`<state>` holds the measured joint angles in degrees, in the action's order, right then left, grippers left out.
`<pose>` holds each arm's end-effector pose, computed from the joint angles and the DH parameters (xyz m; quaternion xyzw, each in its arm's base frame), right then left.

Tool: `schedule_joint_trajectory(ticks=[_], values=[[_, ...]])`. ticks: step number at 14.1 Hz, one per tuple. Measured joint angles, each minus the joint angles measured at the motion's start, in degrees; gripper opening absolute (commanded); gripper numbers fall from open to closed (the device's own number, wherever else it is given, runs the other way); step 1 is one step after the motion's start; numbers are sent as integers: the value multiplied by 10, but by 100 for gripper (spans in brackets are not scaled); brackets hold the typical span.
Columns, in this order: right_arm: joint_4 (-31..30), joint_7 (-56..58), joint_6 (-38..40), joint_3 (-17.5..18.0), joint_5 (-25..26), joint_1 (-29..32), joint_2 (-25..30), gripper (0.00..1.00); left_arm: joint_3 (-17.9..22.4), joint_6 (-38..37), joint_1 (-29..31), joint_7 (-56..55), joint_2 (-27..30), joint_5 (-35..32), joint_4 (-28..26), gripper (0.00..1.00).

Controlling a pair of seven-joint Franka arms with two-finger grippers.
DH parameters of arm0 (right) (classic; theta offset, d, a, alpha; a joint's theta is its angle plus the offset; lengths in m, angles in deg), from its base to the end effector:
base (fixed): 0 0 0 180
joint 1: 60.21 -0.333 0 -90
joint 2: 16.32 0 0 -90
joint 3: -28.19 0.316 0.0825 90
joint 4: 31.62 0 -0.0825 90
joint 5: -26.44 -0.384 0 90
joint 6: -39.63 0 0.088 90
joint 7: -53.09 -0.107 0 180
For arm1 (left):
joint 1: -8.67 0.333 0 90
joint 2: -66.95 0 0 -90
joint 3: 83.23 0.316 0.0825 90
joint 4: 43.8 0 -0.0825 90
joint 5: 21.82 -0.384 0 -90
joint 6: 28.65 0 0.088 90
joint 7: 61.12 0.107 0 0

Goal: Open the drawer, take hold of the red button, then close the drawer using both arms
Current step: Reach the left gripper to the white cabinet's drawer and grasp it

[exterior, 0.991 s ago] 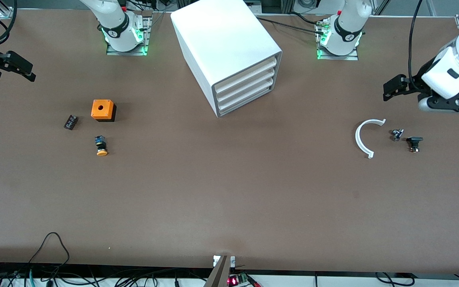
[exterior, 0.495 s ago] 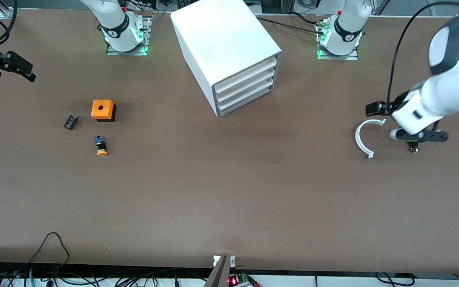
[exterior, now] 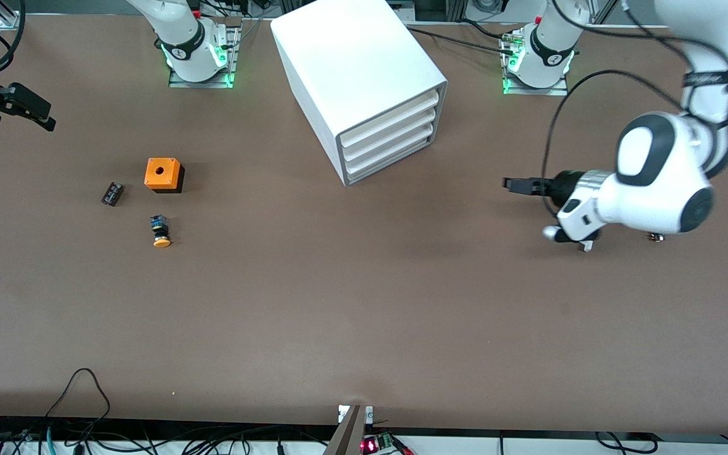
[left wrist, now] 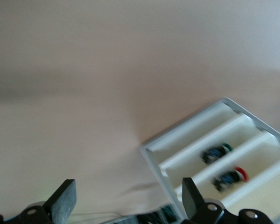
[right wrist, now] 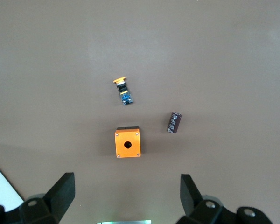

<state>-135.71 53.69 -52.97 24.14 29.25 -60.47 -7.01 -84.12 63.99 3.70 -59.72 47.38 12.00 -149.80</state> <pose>0.5022 -0.0409 0.5980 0.9993 -0.0257 -0.0199 0.0180 0.5610 -0.1147 0.3237 0.9209 0.0367 -0.2819 0.2666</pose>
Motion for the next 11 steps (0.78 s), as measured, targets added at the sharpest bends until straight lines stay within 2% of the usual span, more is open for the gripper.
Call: schedule_joint_trajectory(ticks=[3, 7, 11], values=[[0, 1, 4, 0, 0, 0, -27, 100, -8, 2, -1, 103, -16, 85, -62, 100], [0, 1, 34, 0, -1, 0, -56, 100, -59, 2, -3, 181, -20, 190, -145, 99], [2, 1, 26, 0, -39, 0, -81, 100, -104, 9, -4, 214, -20, 233, -191, 94]])
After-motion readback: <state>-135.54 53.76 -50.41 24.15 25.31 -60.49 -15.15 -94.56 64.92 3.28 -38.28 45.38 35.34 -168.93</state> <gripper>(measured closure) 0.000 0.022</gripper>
